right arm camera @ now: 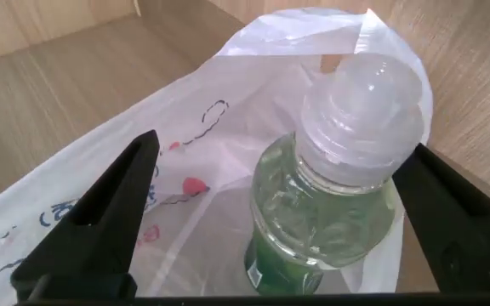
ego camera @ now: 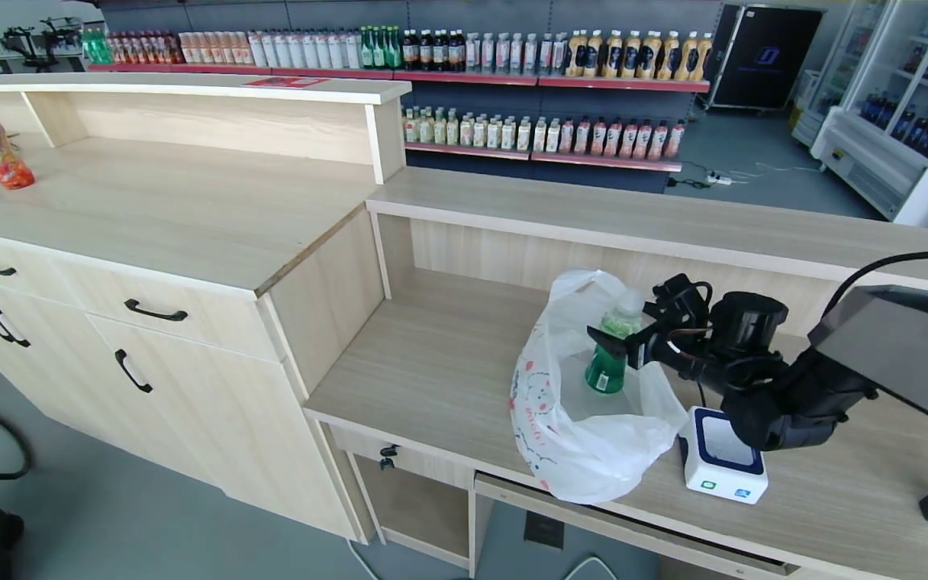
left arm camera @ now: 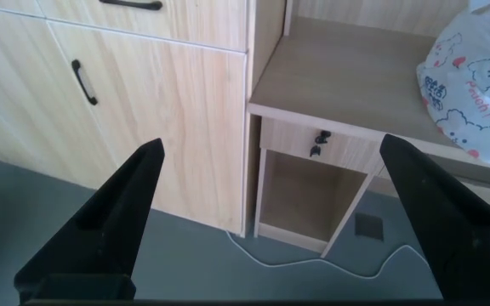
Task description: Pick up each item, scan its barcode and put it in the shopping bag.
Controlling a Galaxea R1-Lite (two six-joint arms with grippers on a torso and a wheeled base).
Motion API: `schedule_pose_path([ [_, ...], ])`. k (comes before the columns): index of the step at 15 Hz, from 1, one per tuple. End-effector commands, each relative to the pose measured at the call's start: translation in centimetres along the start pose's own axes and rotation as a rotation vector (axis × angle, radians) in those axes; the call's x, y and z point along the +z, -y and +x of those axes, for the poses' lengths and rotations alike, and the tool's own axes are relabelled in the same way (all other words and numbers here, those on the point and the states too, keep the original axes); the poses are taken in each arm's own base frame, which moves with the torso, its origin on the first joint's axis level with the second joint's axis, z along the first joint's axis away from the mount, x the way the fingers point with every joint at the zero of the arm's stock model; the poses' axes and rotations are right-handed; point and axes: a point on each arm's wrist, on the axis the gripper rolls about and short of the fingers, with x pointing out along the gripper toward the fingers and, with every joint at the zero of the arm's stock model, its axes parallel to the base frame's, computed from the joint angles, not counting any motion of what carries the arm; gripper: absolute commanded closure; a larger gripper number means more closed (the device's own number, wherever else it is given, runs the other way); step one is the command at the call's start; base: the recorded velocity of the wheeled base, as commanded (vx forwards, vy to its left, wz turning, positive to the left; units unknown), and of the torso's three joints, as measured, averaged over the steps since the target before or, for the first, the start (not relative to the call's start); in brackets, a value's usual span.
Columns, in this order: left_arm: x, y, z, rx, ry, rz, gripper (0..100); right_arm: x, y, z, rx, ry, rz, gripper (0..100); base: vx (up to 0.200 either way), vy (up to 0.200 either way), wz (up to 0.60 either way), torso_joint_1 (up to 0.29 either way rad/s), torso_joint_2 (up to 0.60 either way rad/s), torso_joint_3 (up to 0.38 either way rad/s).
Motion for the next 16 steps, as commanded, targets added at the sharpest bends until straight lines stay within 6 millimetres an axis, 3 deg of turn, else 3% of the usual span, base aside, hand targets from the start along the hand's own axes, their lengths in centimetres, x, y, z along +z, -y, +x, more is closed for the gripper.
schedule_pose_path([
  [1, 0.0, 0.0, 0.0, 0.0, -0.002, 0.0, 0, 5.8, -0.5, -4.3, -0.015, 0.028, -0.014, 0, 0.0, 0.0, 0.0, 0.0, 0.0, 0.0],
  [4, 0.0, 0.0, 0.0, 0.0, -0.002, 0.0, 0, 10.3, 0.0, -9.4, -0.067, -0.021, -0.024, 0, 0.0, 0.0, 0.0, 0.0, 0.0, 0.0],
  [6, 0.0, 0.0, 0.0, 0.0, -0.002, 0.0, 0, 12.6, -0.5, -14.8, -0.154, -0.069, -0.029, 0, 0.0, 0.0, 0.0, 0.0, 0.0, 0.0],
  [8, 0.0, 0.0, 0.0, 0.0, -0.002, 0.0, 0, 14.2, -0.3, -19.5, -0.311, -0.092, -0.142, 0, 0.0, 0.0, 0.0, 0.0, 0.0, 0.0],
  [10, 0.0, 0.0, 0.0, 0.0, -0.002, 0.0, 0, 14.7, 0.4, -22.5, -0.476, -0.126, -0.235, 0, 0.0, 0.0, -0.3, 0.001, 0.01, 0.004],
  [11, 0.0, 0.0, 0.0, 0.0, -0.002, 0.0, 0, 15.6, 0.7, -25.6, -0.669, -0.165, -0.299, 0, 0.0, 0.0, -0.6, 0.002, 0.0, 0.007],
  [13, 0.0, 0.0, 0.0, 0.0, -0.002, 0.0, 0, 16.1, -0.2, -27.3, -0.751, -0.217, -0.276, 0, 0.0, 0.0, -0.6, 0.002, 0.0, 0.002],
  [14, 0.0, 0.0, 0.0, 0.0, -0.002, 0.0, 0, 16.6, -0.8, -28.6, -0.876, -0.235, -0.2, 0, 0.0, 0.0, -0.6, 0.002, 0.0, 0.007],
  [16, 0.0, 0.0, 0.0, 0.0, -0.002, 0.0, 0, 16.1, -2.0, -29.8, -0.92, -0.309, -0.054, 0, 0.0, 0.0, -0.6, -0.007, 0.0, 0.002],
])
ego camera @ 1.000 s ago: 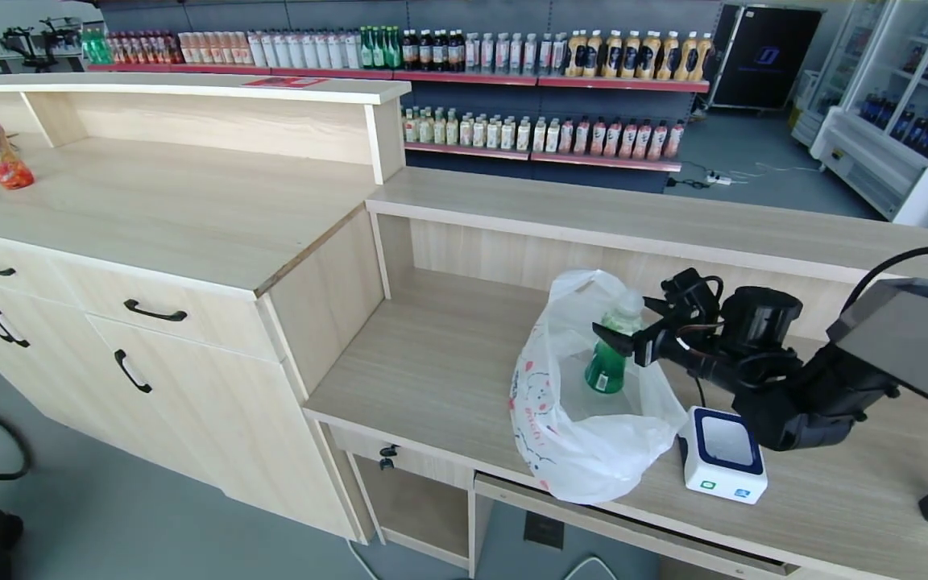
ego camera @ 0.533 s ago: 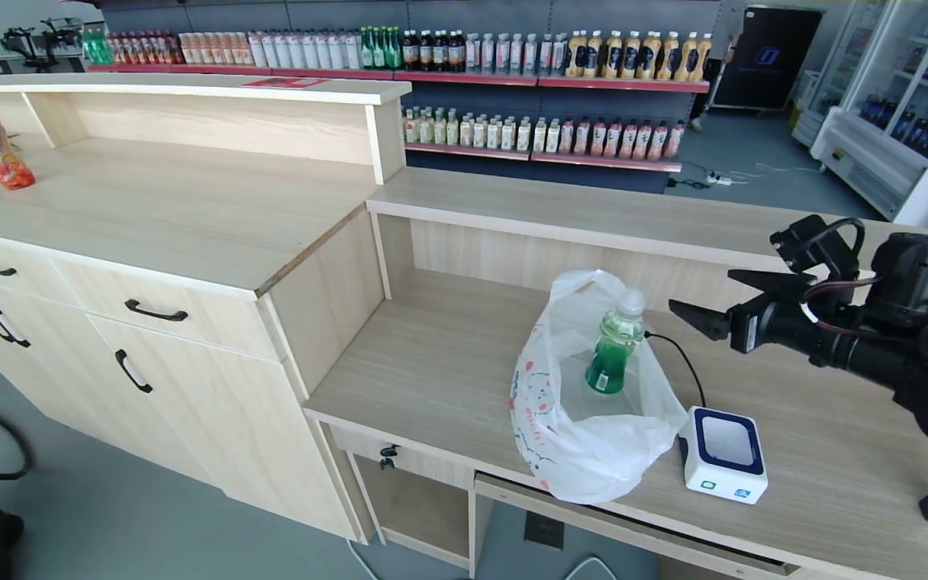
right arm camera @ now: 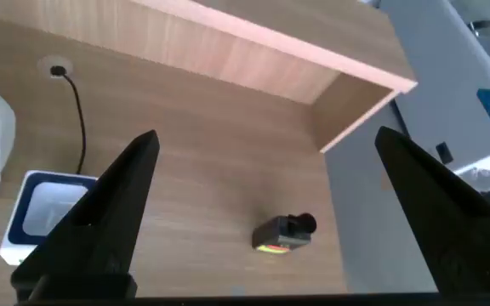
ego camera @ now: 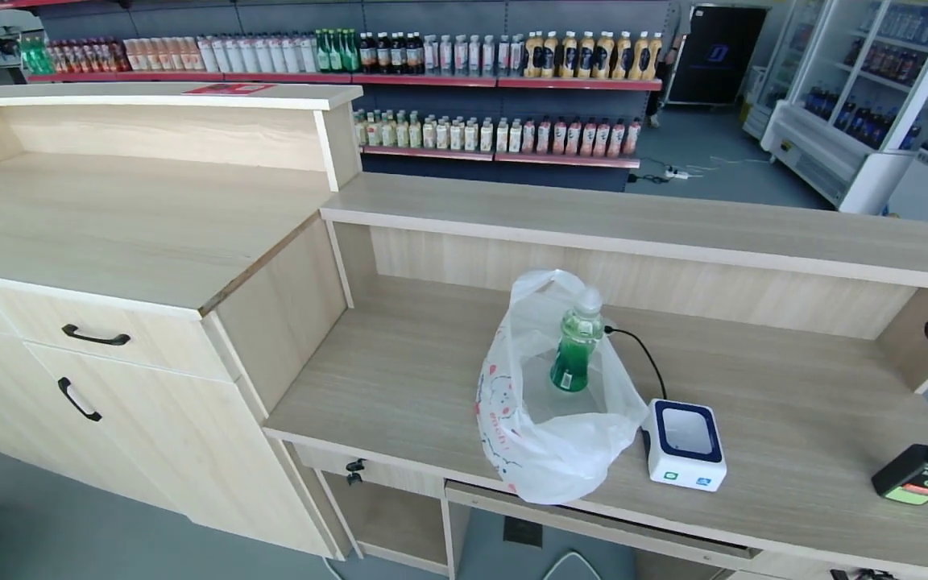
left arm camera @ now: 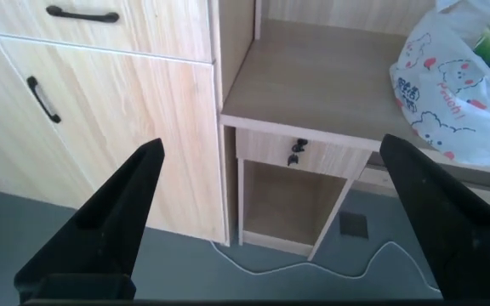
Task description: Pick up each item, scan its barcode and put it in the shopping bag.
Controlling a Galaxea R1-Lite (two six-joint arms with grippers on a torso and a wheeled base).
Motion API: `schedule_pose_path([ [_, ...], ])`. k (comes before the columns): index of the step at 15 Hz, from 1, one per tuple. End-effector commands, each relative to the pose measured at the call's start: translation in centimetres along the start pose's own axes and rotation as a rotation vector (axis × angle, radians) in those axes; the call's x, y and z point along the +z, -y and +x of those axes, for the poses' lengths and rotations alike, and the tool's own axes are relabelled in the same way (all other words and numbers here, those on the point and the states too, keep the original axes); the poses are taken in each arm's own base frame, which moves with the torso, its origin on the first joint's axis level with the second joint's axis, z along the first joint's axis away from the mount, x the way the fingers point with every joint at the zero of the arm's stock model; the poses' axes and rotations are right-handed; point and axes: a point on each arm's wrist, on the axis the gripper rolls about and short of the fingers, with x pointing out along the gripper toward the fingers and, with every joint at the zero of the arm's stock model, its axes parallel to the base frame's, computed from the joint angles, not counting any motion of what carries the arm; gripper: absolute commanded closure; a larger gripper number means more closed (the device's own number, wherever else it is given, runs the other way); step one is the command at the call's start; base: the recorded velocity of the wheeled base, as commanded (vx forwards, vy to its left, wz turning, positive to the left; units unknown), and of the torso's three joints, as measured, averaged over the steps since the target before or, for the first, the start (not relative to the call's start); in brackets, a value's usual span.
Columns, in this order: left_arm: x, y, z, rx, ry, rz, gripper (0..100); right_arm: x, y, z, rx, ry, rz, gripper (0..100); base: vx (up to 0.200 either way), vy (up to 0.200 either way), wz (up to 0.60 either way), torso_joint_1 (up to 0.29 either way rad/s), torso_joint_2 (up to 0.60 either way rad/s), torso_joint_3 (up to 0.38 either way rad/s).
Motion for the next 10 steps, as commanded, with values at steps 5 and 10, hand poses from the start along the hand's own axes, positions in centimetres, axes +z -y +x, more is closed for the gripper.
schedule_pose_path([
  [5, 0.0, 0.0, 0.0, 0.0, -0.001, 0.0, 0, -2.5, 3.4, 0.4, 0.004, -0.264, 0.233, 0, 0.0, 0.0, -0.48, 0.003, 0.0, 0.006],
  [10, 0.0, 0.0, 0.0, 0.0, -0.001, 0.0, 0, -6.2, 7.6, 8.4, 0.26, -0.238, 0.048, 0, 0.0, 0.0, 0.0, 0.0, 0.0, 0.0],
])
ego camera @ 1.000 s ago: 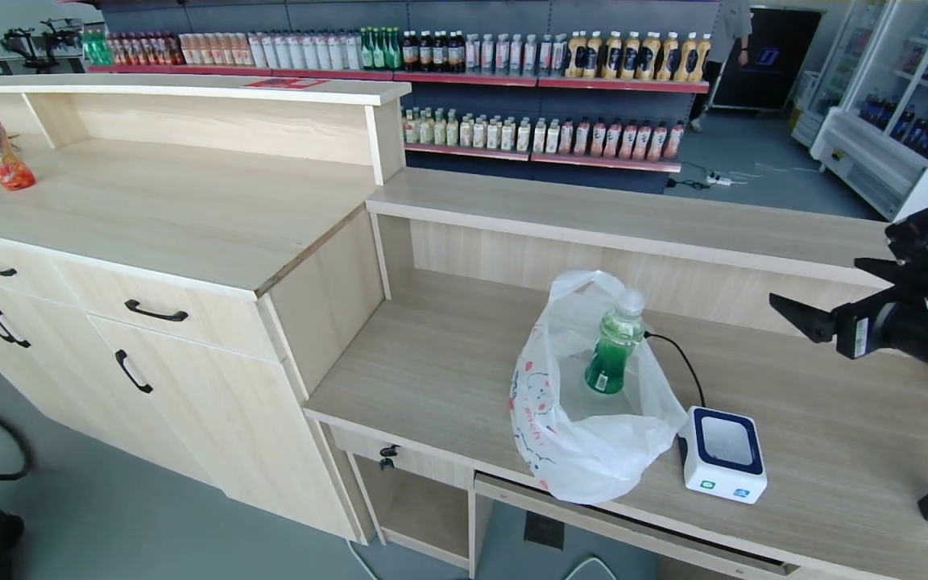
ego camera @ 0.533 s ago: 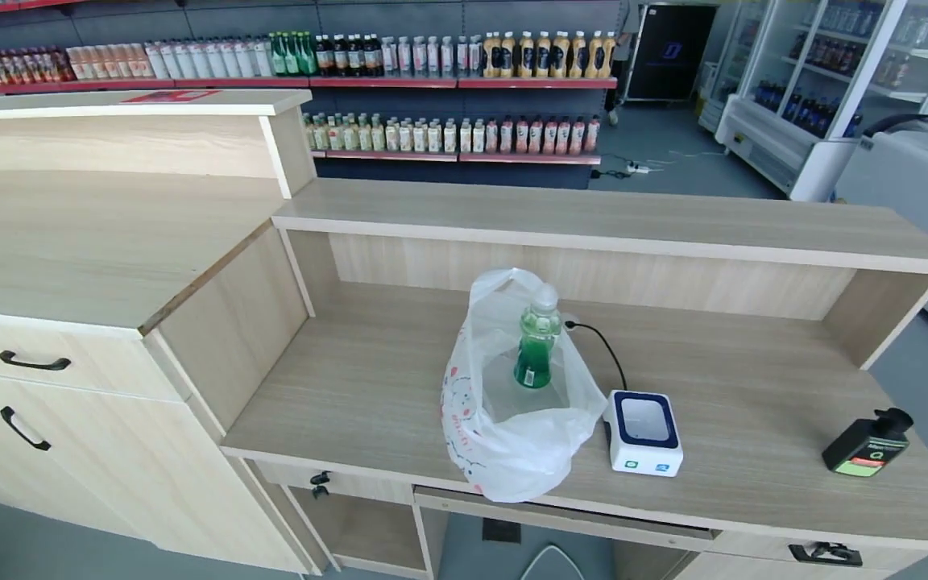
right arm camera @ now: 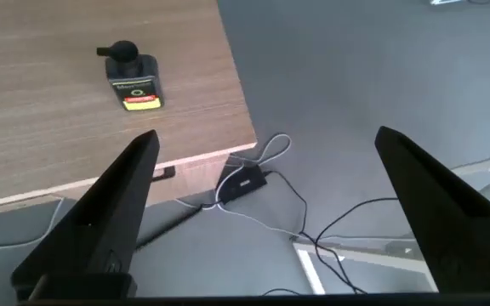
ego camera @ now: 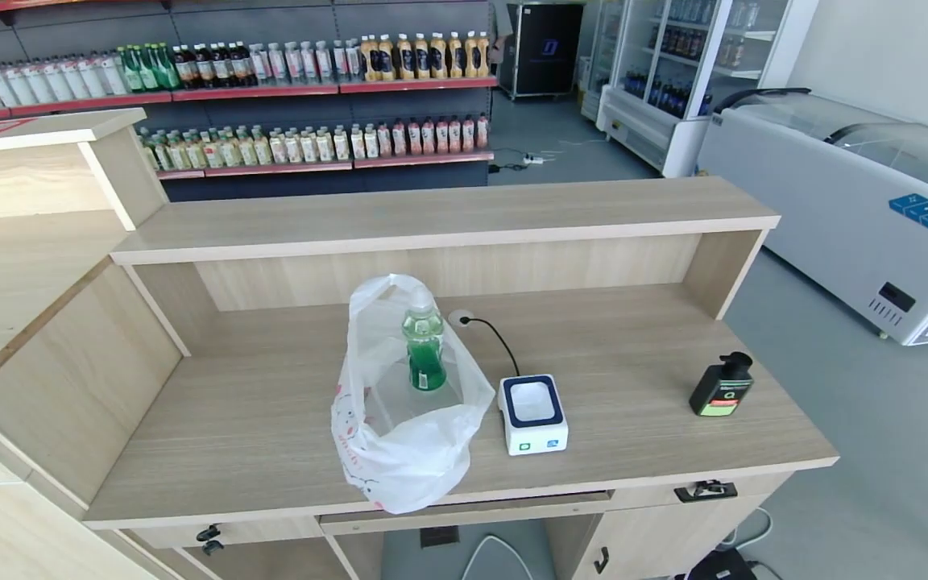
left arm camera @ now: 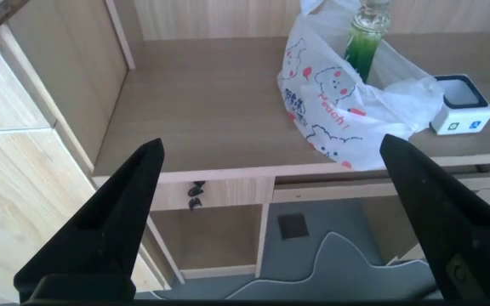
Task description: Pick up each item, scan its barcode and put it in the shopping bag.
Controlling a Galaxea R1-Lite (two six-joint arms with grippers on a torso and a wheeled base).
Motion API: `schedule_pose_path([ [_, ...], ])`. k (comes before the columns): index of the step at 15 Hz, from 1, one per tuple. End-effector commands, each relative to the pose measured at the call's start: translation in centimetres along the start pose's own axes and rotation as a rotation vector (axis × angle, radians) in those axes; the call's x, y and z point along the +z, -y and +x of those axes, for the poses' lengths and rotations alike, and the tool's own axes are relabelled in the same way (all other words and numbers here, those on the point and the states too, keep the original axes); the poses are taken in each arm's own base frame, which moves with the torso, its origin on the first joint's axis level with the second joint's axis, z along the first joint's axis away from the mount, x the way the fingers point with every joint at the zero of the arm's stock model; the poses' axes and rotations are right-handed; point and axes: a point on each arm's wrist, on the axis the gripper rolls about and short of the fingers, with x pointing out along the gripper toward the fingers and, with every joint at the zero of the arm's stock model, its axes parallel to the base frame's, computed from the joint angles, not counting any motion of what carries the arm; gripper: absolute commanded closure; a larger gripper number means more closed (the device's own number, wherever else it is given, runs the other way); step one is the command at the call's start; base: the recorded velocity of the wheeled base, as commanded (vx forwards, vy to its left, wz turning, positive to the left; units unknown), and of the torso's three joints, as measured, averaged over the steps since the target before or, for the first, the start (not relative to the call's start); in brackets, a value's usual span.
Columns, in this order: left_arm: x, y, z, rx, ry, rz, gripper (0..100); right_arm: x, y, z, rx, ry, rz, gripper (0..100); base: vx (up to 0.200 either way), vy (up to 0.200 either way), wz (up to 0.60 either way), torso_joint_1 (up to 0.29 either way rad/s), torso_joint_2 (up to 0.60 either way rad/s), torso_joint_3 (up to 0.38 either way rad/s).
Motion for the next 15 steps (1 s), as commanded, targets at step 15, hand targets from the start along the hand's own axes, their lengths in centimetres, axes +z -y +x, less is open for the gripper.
schedule_pose_path([
  [15, 0.0, 0.0, 0.0, 0.0, -0.002, 0.0, 0, -9.2, 9.0, 16.0, 0.424, 0.125, -0.374, 0, 0.0, 0.0, 0.0, 0.0, 0.0, 0.0],
])
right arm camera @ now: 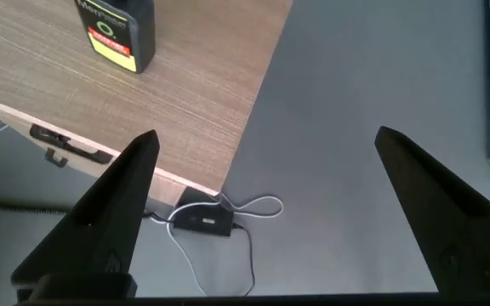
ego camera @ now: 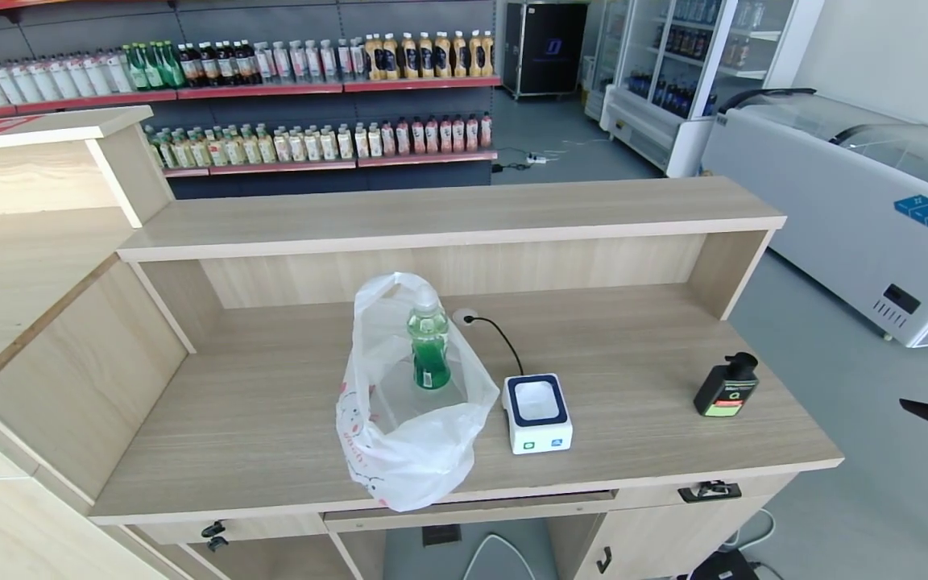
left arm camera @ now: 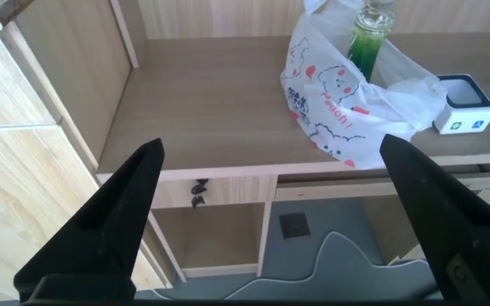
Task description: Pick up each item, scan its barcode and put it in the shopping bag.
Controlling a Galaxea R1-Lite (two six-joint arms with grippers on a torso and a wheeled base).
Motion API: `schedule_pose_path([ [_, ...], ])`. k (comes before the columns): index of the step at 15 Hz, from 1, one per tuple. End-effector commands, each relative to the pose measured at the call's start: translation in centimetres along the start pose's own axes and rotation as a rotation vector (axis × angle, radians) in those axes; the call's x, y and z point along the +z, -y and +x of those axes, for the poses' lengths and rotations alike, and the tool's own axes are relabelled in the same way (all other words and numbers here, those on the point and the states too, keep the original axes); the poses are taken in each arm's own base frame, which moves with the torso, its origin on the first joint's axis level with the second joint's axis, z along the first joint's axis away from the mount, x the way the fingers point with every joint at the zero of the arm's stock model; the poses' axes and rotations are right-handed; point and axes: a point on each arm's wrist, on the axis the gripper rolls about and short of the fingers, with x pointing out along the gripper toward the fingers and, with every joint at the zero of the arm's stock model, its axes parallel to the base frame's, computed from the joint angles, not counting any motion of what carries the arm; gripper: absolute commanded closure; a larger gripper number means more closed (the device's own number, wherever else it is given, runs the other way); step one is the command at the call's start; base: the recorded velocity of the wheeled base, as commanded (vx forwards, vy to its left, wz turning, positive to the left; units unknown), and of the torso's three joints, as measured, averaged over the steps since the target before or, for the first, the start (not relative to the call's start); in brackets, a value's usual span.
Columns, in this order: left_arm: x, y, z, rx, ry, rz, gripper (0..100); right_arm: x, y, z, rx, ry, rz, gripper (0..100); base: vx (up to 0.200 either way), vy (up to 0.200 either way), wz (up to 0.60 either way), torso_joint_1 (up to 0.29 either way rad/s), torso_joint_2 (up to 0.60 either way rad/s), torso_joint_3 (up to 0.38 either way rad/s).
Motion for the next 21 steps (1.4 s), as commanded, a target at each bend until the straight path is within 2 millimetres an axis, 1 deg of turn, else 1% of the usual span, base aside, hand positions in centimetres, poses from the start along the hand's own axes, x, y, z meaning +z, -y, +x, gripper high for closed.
schedule_pose_path([
  [1, 0.0, 0.0, 0.0, 0.0, -0.001, 0.0, 0, -1.4, -0.4, 1.8, 0.041, -0.003, -0.002, 0, 0.0, 0.0, 0.0, 0.0, 0.0, 0.0],
  [4, 0.0, 0.0, 0.0, 0.0, -0.001, 0.0, 0, -1.6, -1.2, 3.8, 0.095, 0.016, -0.014, 0, 0.0, 0.0, 0.0, 0.0, 0.0, 0.0],
  [9, 0.0, 0.0, 0.0, 0.0, -0.001, 0.0, 0, -0.4, -1.8, 7.4, 0.169, 0.071, -0.056, 0, 0.0, 0.0, 0.0, 0.0, 0.0, 0.0],
  [12, 0.0, 0.0, 0.0, 0.0, -0.001, 0.0, 0, -0.4, -2.5, 9.5, 0.205, 0.085, -0.079, 0, 0.0, 0.0, 0.0, 0.0, 0.0, 0.0],
  [16, 0.0, 0.0, 0.0, 0.0, -0.001, 0.0, 0, -1.2, -3.1, 11.2, 0.236, 0.088, -0.112, 0, 0.0, 0.0, 0.0, 0.0, 0.0, 0.0],
  [21, 0.0, 0.0, 0.0, 0.0, 0.0, 0.0, 0, -1.3, -3.6, 13.5, 0.266, 0.103, -0.128, 0, 0.0, 0.0, 0.0, 0.0, 0.0, 0.0],
])
